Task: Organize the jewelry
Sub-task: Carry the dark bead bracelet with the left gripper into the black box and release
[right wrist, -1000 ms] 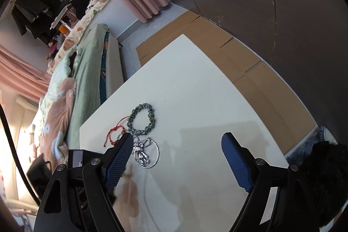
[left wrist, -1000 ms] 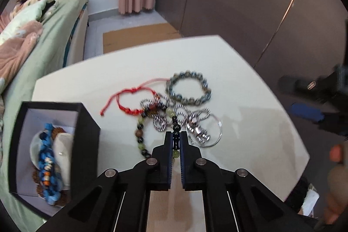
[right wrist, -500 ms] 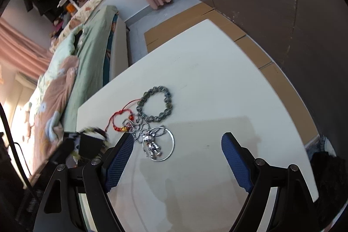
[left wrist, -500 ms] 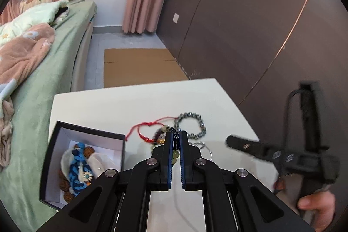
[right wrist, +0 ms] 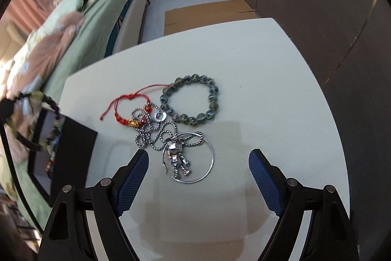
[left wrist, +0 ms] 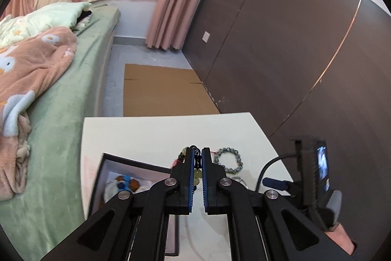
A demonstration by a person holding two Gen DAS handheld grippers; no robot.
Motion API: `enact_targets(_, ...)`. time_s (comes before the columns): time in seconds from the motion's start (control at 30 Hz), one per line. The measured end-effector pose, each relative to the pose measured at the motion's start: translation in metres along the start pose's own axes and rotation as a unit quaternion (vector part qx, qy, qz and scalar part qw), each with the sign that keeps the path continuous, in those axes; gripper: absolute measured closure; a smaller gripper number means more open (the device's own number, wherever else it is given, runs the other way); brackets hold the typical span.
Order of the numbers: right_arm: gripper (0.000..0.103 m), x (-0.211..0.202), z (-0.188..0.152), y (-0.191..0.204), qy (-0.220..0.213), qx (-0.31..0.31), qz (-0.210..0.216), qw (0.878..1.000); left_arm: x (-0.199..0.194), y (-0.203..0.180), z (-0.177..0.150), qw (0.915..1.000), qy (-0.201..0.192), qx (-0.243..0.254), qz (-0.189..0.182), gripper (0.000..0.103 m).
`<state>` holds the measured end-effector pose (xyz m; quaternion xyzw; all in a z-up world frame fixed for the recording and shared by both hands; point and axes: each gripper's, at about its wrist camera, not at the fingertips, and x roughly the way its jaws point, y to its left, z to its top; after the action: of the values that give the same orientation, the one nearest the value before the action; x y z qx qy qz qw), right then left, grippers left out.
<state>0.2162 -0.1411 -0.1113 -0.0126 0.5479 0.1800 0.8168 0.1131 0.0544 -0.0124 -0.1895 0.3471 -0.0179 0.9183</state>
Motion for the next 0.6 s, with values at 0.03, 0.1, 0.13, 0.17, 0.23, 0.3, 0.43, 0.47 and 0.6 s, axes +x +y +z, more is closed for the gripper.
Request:
enact_targets(0.03, 0.019, 0.003, 0.000, 0.003, 0.003, -0.008, -0.007, 1.000, -0.001, 0.002, 0.000, 1.0000, -0.001, -0.001, 0.001, 0.098)
enact_targets(0.1, 0.019, 0.009, 0.000, 0.008, 0.010, -0.020, -0.021, 1.000, -0.004, 0.005, 0.000, 1.0000, -0.004, -0.003, 0.004, 0.098)
enact_targets(0.13, 0.019, 0.013, -0.001, 0.009, 0.016, -0.026, -0.031, 0.999, -0.006, 0.006, 0.000, 1.0000, -0.004, -0.004, 0.006, 0.098)
enact_targets(0.17, 0.018, 0.019, -0.002, 0.010, 0.025, -0.031, -0.040, 0.998, -0.006, 0.007, 0.000, 1.0000, -0.004, -0.004, 0.007, 0.098)
enact_targets(0.23, 0.020, 0.022, -0.006, 0.014, 0.024, -0.046, -0.054, 0.997, -0.008, 0.009, -0.002, 0.9999, -0.004, -0.006, 0.011, 0.098)
enact_targets(0.3, 0.026, 0.020, -0.008, 0.016, 0.022, -0.050, -0.055, 0.997, -0.009, 0.011, -0.003, 0.9999, -0.003, -0.009, 0.013, 0.098)
enact_targets(0.43, 0.055, 0.010, -0.012, 0.012, 0.011, -0.049, -0.051, 0.997, -0.014, 0.009, -0.008, 0.9998, -0.004, -0.007, 0.016, 0.098)
enact_targets(0.47, 0.055, 0.008, -0.012, 0.011, 0.011, -0.045, -0.046, 0.998, -0.015, 0.008, -0.009, 0.9998, -0.004, -0.006, 0.017, 0.098)
enact_targets(0.6, 0.056, 0.002, -0.016, 0.002, 0.009, -0.027, -0.023, 0.999, -0.020, 0.008, -0.013, 0.9997, -0.006, -0.003, 0.023, 0.097)
